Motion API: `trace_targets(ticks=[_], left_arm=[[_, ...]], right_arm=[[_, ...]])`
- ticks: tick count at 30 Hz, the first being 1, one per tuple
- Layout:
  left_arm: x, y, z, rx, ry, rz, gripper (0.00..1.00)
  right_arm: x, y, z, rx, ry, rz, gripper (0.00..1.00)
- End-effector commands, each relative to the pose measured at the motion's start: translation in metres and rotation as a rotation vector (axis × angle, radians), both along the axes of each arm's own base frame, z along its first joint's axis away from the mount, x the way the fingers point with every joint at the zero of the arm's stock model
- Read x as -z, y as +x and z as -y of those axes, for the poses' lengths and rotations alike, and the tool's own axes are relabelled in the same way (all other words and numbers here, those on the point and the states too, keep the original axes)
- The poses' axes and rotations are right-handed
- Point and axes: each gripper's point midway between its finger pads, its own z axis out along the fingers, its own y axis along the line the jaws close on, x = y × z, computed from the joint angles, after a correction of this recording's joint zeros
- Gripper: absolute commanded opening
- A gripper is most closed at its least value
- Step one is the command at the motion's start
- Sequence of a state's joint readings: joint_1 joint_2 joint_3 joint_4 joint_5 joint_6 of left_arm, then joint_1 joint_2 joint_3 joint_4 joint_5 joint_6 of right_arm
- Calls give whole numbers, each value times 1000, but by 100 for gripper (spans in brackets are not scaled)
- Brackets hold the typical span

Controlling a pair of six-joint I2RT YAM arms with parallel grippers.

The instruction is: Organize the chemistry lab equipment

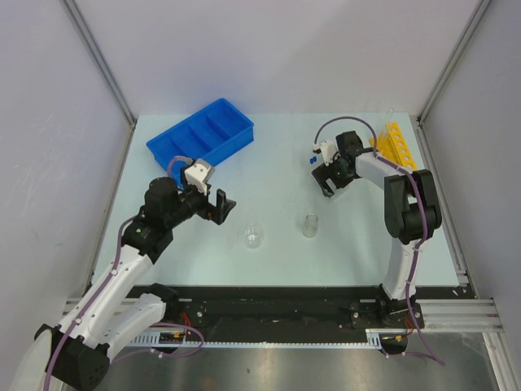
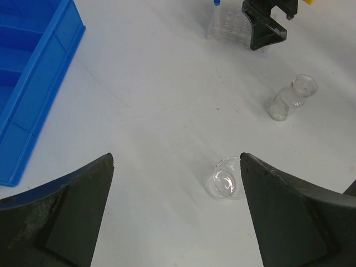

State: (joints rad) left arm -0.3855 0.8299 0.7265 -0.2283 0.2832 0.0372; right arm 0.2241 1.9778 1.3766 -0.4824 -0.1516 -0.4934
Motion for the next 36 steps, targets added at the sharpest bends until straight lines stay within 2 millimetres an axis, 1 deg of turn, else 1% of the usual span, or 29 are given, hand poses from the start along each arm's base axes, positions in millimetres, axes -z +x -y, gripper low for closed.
trace_targets(ticks=[1,2,3,4,8,9,12,14,17,19,21,22,24,25,27,30,31,36], left_arm=[[-5,1,-2,17,26,43,100],[-5,1,-2,17,25,45,100],[-5,1,-2,16,26,44,100],[-5,1,-2,17,26,43,100],[-6,1,-2,19,25,45,100],[-6,1,-2,19,25,45,100],[-5,1,-1,20,25,43,100],[-6,0,-1,20,24,45,100],[-6,1,-1,20,24,46,100],[-5,0,-1,23,24,43,100],[-6,0,0,26,22,46,100],[-6,0,-1,24,23,44,100],[-5,0,-1,25,25,44,100],[-6,0,-1,24,23,44,100],[-6,0,-1,24,23,44,100],[-6,1,-1,24,23,44,100],[-5,0,-1,24,24,41,100],[-4,1,0,24,25,40,100]], right_arm=[[-10,14,0,13,20,25,93],[-10,15,1,23,22,25,91],[-11,15,2,31,24,26,85],[-12,17,3,38,26,29,82],[-16,22,17,90,26,38,67],[-17,24,21,111,31,42,60],[-20,28,34,160,39,53,54],[-22,32,42,202,40,63,53],[-24,37,60,291,34,79,52],[-25,42,73,352,23,95,50],[-26,46,81,414,30,107,47],[-26,48,91,454,21,116,46],[-27,52,97,507,38,122,43],[-27,53,108,551,25,130,43],[-23,55,114,598,33,117,43],[-19,58,116,635,36,112,43],[-18,58,129,667,33,108,43],[-12,58,129,675,33,97,46]])
